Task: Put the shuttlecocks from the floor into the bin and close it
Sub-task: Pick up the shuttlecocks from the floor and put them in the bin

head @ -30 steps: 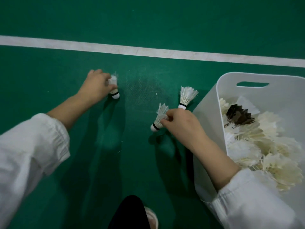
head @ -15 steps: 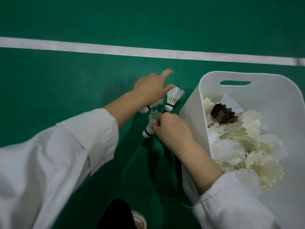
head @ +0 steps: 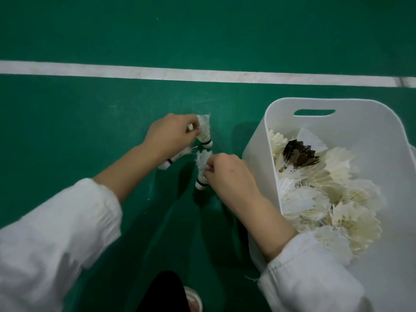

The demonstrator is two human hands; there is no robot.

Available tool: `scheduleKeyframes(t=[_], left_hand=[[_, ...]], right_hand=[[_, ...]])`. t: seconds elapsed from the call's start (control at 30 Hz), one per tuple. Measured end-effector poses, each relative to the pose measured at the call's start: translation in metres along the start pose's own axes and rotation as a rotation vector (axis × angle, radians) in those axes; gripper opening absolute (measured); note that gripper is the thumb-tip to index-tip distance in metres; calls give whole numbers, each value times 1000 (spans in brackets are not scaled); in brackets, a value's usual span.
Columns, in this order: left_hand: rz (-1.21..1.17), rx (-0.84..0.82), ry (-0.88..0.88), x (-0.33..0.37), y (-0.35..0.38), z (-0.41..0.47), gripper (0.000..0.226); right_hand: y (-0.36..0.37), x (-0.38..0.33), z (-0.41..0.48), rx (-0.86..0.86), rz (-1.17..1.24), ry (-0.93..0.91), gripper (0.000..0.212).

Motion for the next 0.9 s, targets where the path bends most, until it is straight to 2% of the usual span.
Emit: scheduleKeyframes(t=[0.1, 0.2, 0.3, 0.43, 0.63, 0.77, 0.9], left_hand=[[-22, 61, -22, -12, -26, -23, 18], [-44, 134, -32, -10, -52, -42, 17], [-100, 178, -15, 7, -70, -59, 16], [-189, 209, 79, 52, -86, -78, 10], [-295, 216, 268, 125, -96, -100, 5], [-311, 234, 342, 154, -104, -106, 6], [-330, 230, 344, 160, -102, -111, 5]], right_hand=[[-16, -11, -7, 40, 89, -42, 19], [-65, -21, -16, 84, 183, -74, 20], [-146, -21, -40, 185, 126, -101, 21], [-214, 16, -92, 187, 59, -2, 20], [-182, 104, -152, 266, 101, 239, 21], [-134, 126, -155, 211, 81, 251, 22], [-107, 135, -141, 122, -19, 227, 24]])
Point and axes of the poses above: each hand's wrist, its own z-axis towards the middle knuckle, its own y-axis out of the palm, x = y × z, the point moved 10 cm from there along z, towards the middle knuckle, and after that the axes turned 2 degrees about z, right-handed, at the moved point
